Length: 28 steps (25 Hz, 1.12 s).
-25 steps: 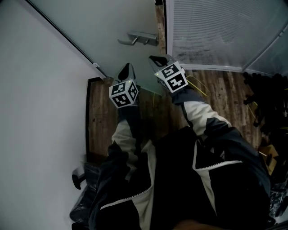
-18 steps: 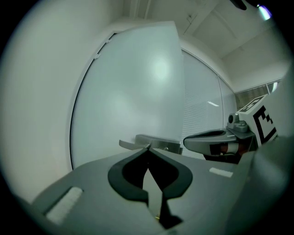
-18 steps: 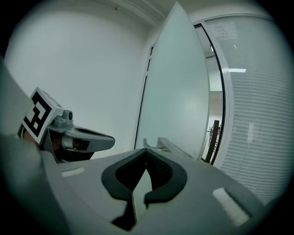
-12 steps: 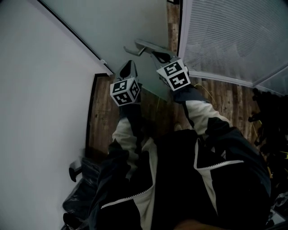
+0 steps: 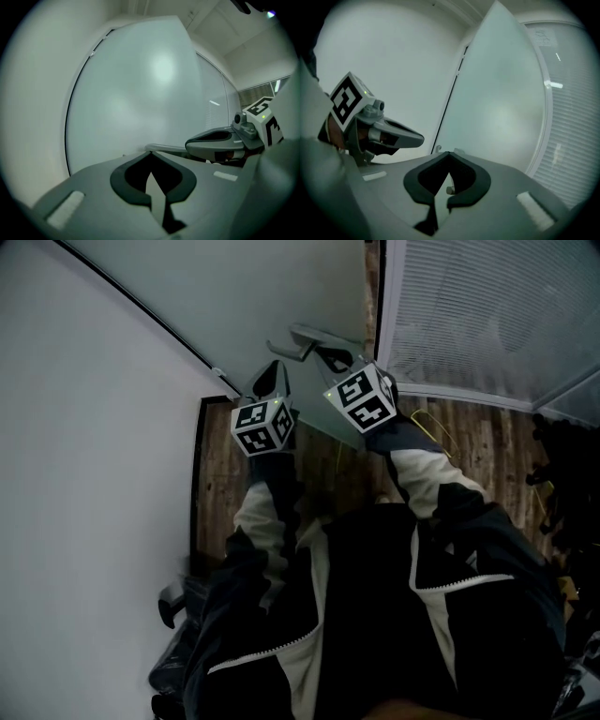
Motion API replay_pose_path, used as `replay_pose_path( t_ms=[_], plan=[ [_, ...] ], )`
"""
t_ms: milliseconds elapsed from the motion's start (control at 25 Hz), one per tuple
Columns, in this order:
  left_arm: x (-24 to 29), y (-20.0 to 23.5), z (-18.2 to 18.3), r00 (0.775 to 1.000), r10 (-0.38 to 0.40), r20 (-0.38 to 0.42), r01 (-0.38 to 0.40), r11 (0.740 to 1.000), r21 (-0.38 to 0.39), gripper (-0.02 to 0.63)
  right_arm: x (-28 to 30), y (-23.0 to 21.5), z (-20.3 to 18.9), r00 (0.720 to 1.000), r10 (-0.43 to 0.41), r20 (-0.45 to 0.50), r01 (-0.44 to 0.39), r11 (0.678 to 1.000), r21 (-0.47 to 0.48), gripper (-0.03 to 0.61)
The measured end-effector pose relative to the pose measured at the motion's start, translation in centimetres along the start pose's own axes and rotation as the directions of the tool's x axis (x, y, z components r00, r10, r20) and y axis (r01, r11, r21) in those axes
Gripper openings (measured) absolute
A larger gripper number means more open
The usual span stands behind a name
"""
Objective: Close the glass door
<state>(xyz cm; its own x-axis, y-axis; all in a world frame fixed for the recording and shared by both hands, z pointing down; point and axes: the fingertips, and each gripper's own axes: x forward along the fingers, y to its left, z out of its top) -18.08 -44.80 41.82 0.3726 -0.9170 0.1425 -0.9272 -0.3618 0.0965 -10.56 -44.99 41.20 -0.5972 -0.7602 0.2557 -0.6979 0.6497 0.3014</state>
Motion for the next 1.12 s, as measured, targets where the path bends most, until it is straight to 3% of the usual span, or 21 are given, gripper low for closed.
replay_pose_path(
  t_ms=[80,160,280,520,680,760,880,1120],
  plan=[
    [0.2,0.5,0.1,1.0,-0.022,0.004,0.022,1.0,-0.001,0.003,0.8,0.6,-0.1,0.999,-0.019,-0.049,0.013,0.99,-0.14,0.006],
    [0.2,1.0,-0.2,0.999,-0.043,0.002,0.043,0.999,-0.004,0.003,2.0,1.7,-0.6,0.993,-0.033,-0.114,-0.003,0.952,-0.306,0.008],
    [0.4,1.0,-0.7,0.997,-0.075,-0.005,0.075,0.997,-0.003,0.003,3.7,3.0,-2.5,0.973,-0.049,-0.224,-0.069,0.87,-0.488,0.095],
    [0.1,1.1,-1.5,0.992,-0.121,-0.027,0.121,0.993,-0.002,0.003,6.1,3.3,-4.8,0.924,-0.167,-0.345,-0.14,0.69,-0.71,0.261],
    [0.1,1.5,-1.9,0.989,-0.142,-0.032,0.142,0.99,-0.001,0.003,7.4,2.6,-5.3,0.902,-0.241,-0.359,-0.154,0.597,-0.787,0.262],
    [0.2,1.9,-1.9,0.989,-0.146,-0.033,0.147,0.989,0.0,0.003,7.9,2.6,-5.7,0.894,-0.258,-0.366,-0.17,0.56,-0.811,0.138],
    [0.0,2.3,-1.8,0.989,-0.146,-0.026,0.146,0.989,0.004,0.003,7.9,2.7,-6.0,0.893,-0.278,-0.355,-0.163,0.535,-0.829,0.137],
    [0.1,2.4,-1.7,0.989,-0.146,-0.029,0.146,0.989,0.003,0.003,8.2,1.8,-6.1,0.892,-0.278,-0.356,-0.158,0.546,-0.823,0.141]
  ],
)
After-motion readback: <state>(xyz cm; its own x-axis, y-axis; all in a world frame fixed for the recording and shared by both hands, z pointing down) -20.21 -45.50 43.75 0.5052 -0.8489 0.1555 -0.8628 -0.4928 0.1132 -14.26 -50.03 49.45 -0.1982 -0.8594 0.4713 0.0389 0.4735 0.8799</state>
